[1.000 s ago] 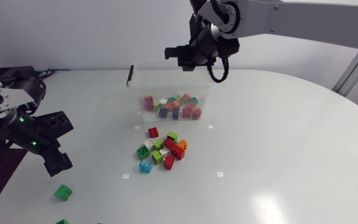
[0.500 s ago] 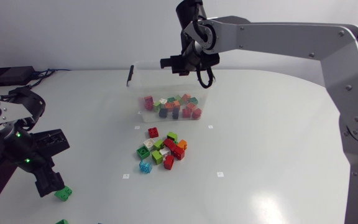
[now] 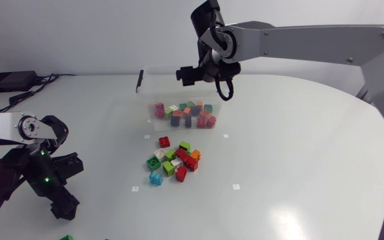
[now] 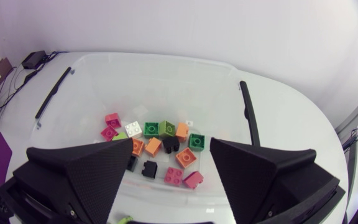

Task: Place the duplo bricks in the container

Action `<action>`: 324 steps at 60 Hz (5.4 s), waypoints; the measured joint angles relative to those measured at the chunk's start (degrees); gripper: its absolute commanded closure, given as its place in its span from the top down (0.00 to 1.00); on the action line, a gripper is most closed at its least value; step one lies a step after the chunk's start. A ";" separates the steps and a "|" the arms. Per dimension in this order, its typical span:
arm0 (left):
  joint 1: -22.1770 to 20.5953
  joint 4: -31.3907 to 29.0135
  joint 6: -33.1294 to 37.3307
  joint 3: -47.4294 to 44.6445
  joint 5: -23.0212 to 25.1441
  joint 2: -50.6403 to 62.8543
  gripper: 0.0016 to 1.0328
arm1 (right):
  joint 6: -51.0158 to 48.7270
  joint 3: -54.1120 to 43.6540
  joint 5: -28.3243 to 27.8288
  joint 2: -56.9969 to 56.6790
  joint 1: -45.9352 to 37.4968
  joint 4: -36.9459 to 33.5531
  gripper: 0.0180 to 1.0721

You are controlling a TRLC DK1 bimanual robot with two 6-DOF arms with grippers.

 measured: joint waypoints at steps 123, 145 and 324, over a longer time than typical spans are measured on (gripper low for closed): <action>-17.81 0.94 -15.19 37.35 9.55 2.10 0.19 | -19.93 -39.67 -13.99 -6.80 9.03 11.67 0.45; -22.03 2.16 -17.40 44.78 9.97 4.66 0.19 | -20.79 -35.19 -14.01 -3.91 9.55 10.34 0.33; -28.52 20.57 -1.79 17.81 6.88 10.99 0.93 | -10.40 -9.18 -14.45 -8.44 -4.98 8.94 0.93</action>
